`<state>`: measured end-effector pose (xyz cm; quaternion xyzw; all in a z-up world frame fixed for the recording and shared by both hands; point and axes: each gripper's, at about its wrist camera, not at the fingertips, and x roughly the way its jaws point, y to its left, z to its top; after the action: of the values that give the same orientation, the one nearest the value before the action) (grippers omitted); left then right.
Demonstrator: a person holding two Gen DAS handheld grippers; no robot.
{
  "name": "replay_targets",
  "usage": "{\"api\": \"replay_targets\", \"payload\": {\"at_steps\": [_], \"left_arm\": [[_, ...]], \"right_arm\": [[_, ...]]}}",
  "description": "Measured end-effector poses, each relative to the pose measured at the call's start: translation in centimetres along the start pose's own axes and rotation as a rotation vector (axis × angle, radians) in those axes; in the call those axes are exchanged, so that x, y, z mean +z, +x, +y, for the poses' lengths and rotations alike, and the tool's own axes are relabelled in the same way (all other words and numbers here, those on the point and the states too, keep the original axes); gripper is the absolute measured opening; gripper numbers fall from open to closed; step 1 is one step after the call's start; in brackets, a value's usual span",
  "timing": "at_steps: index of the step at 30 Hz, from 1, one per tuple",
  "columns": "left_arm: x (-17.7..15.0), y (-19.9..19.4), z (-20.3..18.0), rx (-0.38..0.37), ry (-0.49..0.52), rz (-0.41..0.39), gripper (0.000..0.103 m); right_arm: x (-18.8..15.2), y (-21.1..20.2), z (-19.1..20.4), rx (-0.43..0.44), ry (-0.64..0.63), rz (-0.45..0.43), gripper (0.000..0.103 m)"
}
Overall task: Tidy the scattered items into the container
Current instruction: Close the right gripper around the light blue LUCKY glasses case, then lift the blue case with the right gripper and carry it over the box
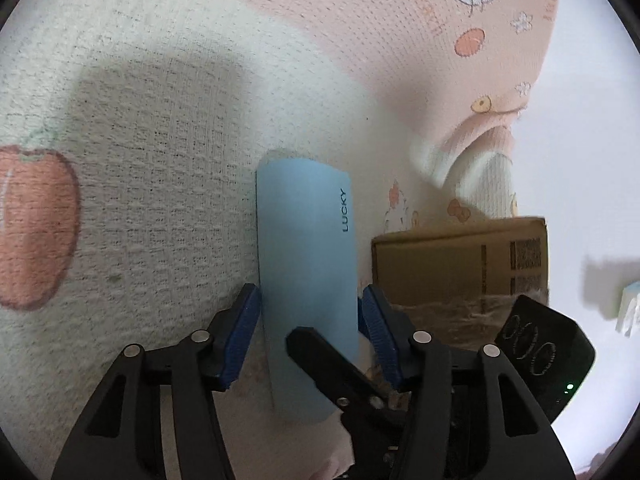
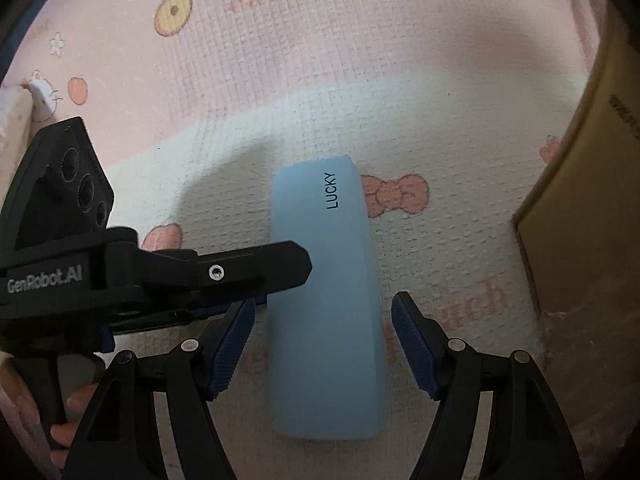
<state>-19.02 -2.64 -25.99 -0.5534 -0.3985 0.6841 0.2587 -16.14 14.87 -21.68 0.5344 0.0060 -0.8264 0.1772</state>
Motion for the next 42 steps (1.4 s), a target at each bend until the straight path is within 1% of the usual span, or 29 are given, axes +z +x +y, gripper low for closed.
{"api": "replay_targets", "payload": {"at_steps": [1, 5, 7, 12, 15, 16, 17, 18, 21, 26, 29, 33, 38, 42], "left_arm": [[0.2, 0.0, 0.1, 0.005, -0.009, 0.001, 0.050], [0.6, -0.1, 0.8, 0.018, -0.023, 0.005, 0.035], [0.8, 0.0, 1.1, 0.005, -0.037, 0.007, 0.034], [0.9, 0.1, 1.1, 0.002, -0.044, 0.005, 0.034], [1.3, 0.3, 1.4, 0.002, -0.053, 0.011, 0.036], [1.6, 0.4, 1.3, 0.002, -0.051, 0.015, 0.036], [1.9, 0.5, 1.2, 0.004, -0.044, 0.018, 0.036], [2.3, 0.7, 1.0, 0.008, -0.035, 0.022, 0.036], [2.7, 0.8, 0.9, 0.013, -0.037, 0.021, 0.036], [2.2, 0.5, 0.8, 0.012, -0.036, 0.006, 0.036], [2.0, 0.2, 0.5, 0.002, -0.038, 0.004, 0.035], [1.8, -0.8, -0.9, -0.027, -0.016, -0.016, 0.033], [1.7, -2.7, -4.2, -0.058, 0.044, -0.062, 0.033], [1.6, -4.4, -6.9, -0.099, 0.082, -0.099, 0.033]], "right_arm": [[0.0, 0.3, -0.1, 0.003, 0.009, 0.008, 0.069], [-0.2, 0.8, -0.2, -0.008, 0.014, 0.030, 0.069], [-0.2, 1.1, -0.1, -0.015, 0.006, 0.022, 0.069], [0.1, 1.4, 0.3, -0.027, -0.020, 0.017, 0.069], [0.0, 1.3, 0.3, -0.040, -0.034, 0.010, 0.068], [0.0, 1.3, 0.5, -0.053, -0.049, 0.004, 0.067], [0.1, 1.4, 0.6, -0.070, -0.062, -0.001, 0.060], [0.1, 1.4, 0.7, -0.083, -0.075, -0.005, 0.059], [0.2, 1.5, 0.4, -0.069, -0.061, -0.005, 0.059], [0.3, 1.2, -0.1, -0.037, -0.056, -0.005, 0.058], [0.4, 0.3, -0.4, -0.024, -0.044, -0.012, 0.058], [0.9, -1.5, -0.1, -0.046, -0.074, -0.053, 0.058], [1.9, -5.1, 0.4, -0.054, -0.102, -0.123, 0.058], [2.7, -8.2, 0.8, -0.072, -0.124, -0.184, 0.058]]}}
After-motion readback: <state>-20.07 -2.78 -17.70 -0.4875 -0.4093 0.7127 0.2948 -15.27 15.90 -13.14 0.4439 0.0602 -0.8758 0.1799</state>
